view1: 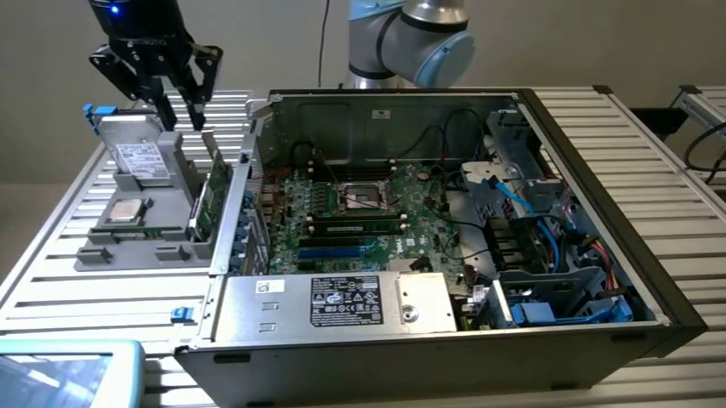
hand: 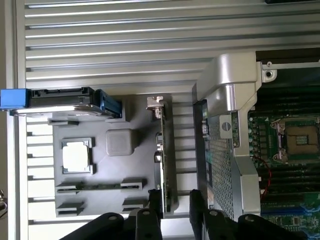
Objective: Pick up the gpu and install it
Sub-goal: 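Pick up the gpu and move the gpu toward the slot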
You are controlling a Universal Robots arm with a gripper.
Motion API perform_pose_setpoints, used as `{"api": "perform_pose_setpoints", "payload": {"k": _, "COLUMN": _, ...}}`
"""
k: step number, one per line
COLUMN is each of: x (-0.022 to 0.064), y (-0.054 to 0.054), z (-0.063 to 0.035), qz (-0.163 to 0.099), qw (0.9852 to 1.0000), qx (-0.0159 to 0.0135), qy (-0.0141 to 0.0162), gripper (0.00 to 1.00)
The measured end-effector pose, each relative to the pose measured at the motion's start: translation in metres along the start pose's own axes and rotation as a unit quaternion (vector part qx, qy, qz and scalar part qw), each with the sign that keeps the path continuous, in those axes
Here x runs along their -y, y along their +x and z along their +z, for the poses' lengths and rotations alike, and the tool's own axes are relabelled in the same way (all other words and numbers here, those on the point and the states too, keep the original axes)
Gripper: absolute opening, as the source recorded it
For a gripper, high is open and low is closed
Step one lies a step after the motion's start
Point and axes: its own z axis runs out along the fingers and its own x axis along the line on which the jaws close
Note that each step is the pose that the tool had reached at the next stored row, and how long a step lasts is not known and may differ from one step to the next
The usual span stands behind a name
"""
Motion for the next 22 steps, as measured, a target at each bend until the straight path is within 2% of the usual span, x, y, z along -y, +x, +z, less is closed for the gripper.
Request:
{"api": "perform_pose_setpoints", "payload": {"k": 1, "x": 0.0004, "y": 0.004, "z": 0.0017, "qz": 0.000, "qw": 1.0000, "qx": 0.0004, "qy": -0.0001, "gripper": 0.37}}
{"api": "perform_pose_setpoints", "payload": {"k": 2, "x": 0.0007, "y": 0.008, "z": 0.0035, "qz": 0.000, "qw": 1.0000, "qx": 0.0005, "qy": -0.0001, "gripper": 0.44}}
{"api": "perform_pose_setpoints", "payload": {"k": 5, "x": 0.0015, "y": 0.015, "z": 0.0090, "qz": 0.000, "qw": 1.0000, "qx": 0.0008, "qy": -0.0006, "gripper": 0.44}}
{"api": "perform_pose_setpoints", "payload": {"k": 16, "x": 0.0033, "y": 0.017, "z": 0.0288, "qz": -0.001, "qw": 1.0000, "qx": 0.0011, "qy": -0.0009, "gripper": 0.44}}
{"api": "perform_pose_setpoints", "payload": {"k": 22, "x": 0.0085, "y": 0.018, "z": 0.0394, "qz": -0.004, "qw": 1.0000, "qx": 0.0006, "qy": -0.0036, "gripper": 0.44}}
